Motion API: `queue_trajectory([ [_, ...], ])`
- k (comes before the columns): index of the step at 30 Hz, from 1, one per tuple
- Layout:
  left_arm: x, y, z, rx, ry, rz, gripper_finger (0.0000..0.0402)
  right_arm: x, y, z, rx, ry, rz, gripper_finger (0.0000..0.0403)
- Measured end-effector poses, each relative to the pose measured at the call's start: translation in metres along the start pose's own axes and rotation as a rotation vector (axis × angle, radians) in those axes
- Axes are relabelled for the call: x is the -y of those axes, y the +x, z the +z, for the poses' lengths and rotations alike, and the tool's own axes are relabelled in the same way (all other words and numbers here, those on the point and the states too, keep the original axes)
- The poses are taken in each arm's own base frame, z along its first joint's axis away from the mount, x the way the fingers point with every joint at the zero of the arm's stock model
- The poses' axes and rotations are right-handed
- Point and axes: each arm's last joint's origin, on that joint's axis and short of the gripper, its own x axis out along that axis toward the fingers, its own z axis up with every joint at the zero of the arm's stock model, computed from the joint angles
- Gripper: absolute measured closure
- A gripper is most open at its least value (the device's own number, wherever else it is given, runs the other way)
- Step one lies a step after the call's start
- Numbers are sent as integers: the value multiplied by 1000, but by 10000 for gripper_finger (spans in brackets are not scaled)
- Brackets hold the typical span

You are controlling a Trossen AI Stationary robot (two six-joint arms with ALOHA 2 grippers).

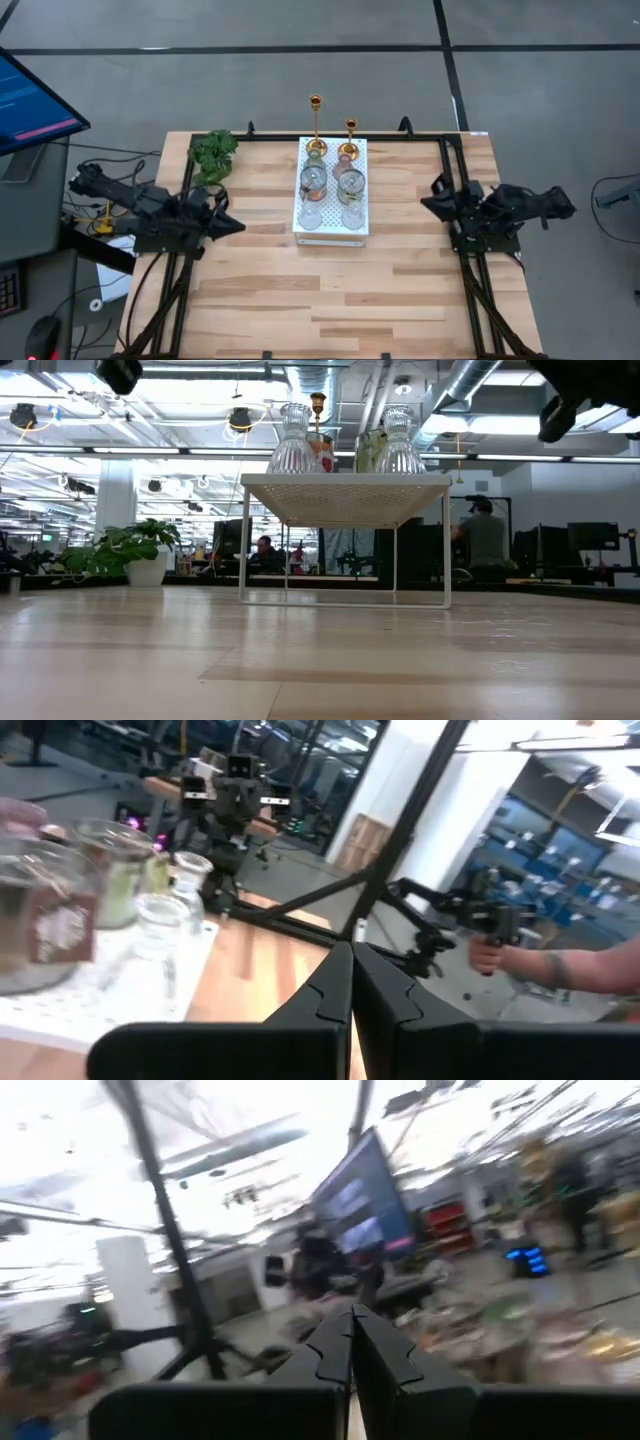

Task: Pick & Place candle stick holders
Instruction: Return to Home Position

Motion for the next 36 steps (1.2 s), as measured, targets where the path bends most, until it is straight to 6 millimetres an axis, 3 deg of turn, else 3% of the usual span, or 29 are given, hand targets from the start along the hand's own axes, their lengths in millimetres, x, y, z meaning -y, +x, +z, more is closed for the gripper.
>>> queue_trajectory([
  [5, -5, 3, -18, 2, -40, -42, 399, 1, -1, -18, -39, 43, 95, 403],
  [14, -15, 4, -48, -52, -32, -61, 399, 7, -2, -40, -112, 47, 76, 403],
  [21, -16, -31, -29, 60, -47, -152, 399, 7, -2, -39, -103, 96, 90, 403],
  [24, -12, -34, -16, 73, 47, -151, 399, 7, -2, -41, -120, 79, 89, 403],
  [27, -18, -34, -27, -37, 65, -69, 399, 8, -3, -43, -146, 39, 76, 403],
  [36, -23, -28, -45, -66, 24, -48, 398, 17, -4, -55, -265, -2, -5, 403],
])
